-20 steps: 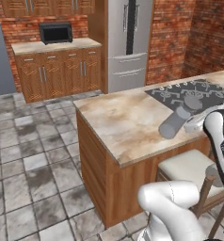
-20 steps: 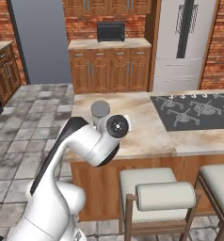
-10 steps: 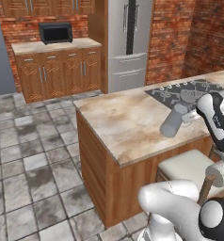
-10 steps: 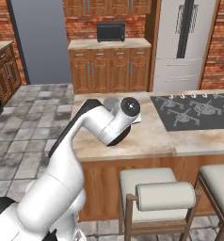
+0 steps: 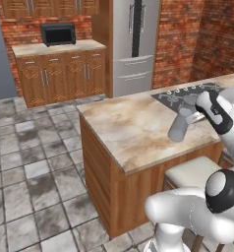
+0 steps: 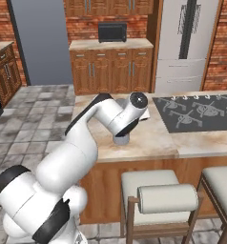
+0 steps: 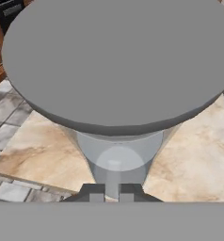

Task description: Place the pitcher and cup on the dining counter for serving.

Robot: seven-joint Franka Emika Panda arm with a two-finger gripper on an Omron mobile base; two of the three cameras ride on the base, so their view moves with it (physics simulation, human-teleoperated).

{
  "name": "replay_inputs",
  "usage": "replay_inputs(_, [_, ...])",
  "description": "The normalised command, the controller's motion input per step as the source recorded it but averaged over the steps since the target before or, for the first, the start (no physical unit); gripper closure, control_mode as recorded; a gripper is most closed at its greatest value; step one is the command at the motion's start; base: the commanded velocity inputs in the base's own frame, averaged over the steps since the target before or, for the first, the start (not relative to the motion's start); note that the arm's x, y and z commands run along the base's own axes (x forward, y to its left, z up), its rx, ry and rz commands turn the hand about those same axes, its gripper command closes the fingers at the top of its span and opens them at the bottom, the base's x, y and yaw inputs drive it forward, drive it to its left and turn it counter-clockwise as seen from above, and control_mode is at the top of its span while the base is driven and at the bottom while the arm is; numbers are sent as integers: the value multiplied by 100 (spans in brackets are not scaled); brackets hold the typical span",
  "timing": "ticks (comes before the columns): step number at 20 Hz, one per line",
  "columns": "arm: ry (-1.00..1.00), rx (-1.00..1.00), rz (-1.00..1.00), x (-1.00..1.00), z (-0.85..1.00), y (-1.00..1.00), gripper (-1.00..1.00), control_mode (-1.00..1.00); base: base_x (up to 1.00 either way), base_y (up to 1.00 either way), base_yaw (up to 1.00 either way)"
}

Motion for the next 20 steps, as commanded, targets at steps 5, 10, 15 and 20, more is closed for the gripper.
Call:
replay_inputs(5, [0,-5,0,47,-21,0,100,-100,0,0,0])
replay_inputs(10, [0,-1,0,46,-19,-5,100,-100,0,0,0])
replay_inputs(15, [0,0,0,41,-29,-11,100,-100,0,0,0])
replay_inputs(20, [1,0,0,33,-38,-17,100,-100,0,0,0])
